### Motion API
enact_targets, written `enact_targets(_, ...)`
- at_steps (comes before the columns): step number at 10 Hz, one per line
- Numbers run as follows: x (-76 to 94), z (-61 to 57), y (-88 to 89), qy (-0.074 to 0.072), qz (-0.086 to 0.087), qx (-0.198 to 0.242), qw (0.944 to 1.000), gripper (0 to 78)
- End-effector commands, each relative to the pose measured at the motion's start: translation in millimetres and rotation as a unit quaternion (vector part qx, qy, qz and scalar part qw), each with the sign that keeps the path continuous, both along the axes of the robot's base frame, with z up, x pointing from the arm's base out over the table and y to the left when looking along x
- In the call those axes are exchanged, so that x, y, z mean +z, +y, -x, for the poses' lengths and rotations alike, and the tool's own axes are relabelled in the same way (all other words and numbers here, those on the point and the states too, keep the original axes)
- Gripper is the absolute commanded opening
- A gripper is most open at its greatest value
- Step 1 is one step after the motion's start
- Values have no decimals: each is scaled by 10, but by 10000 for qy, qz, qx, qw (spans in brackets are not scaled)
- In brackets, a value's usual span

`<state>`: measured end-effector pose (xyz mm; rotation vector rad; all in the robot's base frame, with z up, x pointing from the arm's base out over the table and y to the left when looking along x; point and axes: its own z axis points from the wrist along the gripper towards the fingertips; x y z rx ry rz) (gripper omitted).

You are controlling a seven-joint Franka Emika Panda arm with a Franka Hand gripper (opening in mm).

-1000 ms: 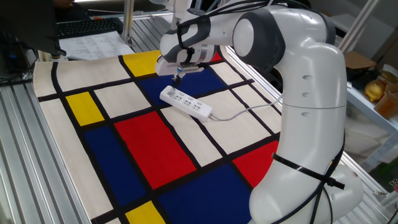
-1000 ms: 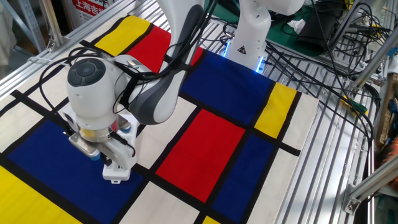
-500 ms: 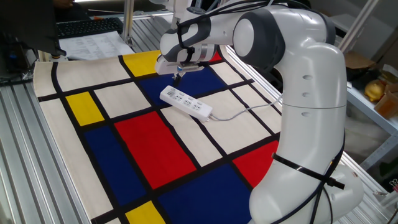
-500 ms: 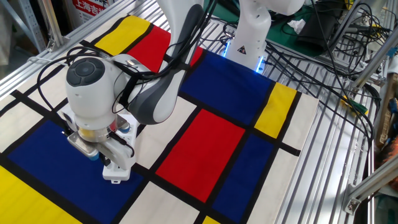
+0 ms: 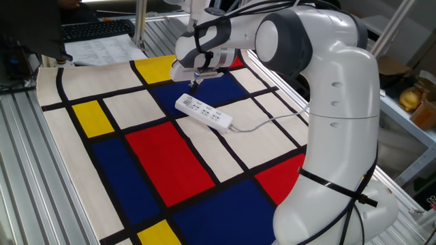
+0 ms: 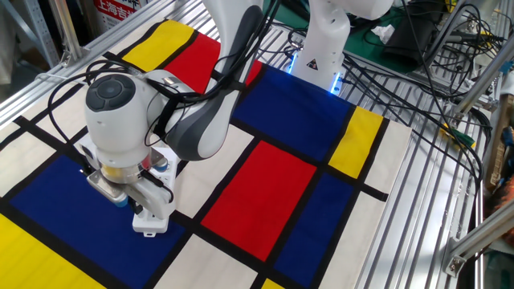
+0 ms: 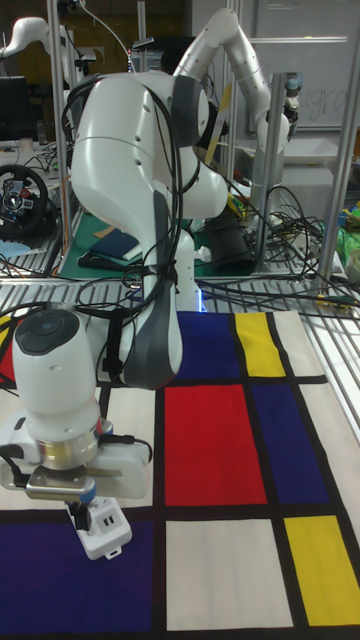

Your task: Turn on the power strip by pressing the button

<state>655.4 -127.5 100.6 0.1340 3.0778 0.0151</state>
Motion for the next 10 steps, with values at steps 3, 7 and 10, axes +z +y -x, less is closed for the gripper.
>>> enact_targets(3, -54, 34, -4, 311, 107, -161, 9993, 0)
enact_targets(7, -155, -1, 26, 183, 133, -214, 9995, 0)
enact_targets(10, -195, -14, 38, 177, 130, -233, 9995, 0)
